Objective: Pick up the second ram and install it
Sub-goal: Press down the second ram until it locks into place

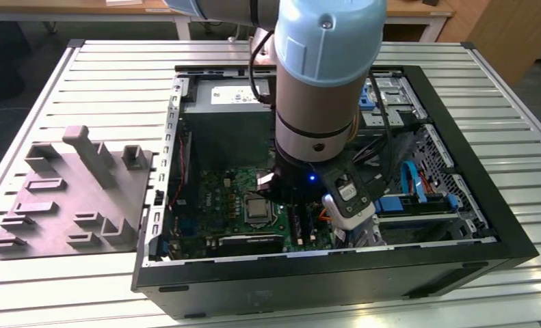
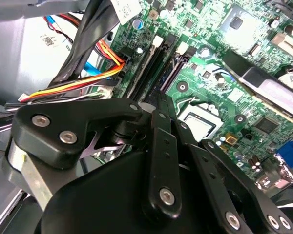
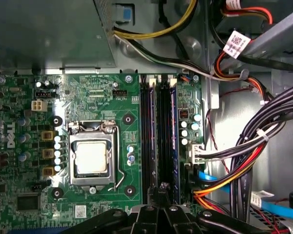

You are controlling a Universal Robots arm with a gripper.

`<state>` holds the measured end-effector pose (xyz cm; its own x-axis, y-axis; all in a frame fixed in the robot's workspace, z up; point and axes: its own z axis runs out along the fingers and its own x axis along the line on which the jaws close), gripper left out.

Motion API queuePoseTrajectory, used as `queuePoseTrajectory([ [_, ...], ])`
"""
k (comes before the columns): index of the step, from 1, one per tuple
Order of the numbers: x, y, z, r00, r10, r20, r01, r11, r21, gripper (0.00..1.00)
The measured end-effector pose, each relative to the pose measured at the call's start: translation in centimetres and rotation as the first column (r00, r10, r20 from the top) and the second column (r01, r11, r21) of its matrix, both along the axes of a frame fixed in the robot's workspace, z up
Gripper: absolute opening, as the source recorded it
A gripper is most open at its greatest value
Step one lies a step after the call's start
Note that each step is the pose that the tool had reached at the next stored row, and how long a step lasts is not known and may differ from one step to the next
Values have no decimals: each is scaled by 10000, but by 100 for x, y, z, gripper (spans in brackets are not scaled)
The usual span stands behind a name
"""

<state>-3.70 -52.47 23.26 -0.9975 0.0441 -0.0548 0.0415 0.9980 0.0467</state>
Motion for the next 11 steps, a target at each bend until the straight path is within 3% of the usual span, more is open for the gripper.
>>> queuePoseTrajectory([
  [4, 0, -3, 1, 10000, -9, -3, 9, 9999, -141, 10],
  [11, 0, -23, -17, 10000, -10, -3, 10, 9999, -153, 10],
])
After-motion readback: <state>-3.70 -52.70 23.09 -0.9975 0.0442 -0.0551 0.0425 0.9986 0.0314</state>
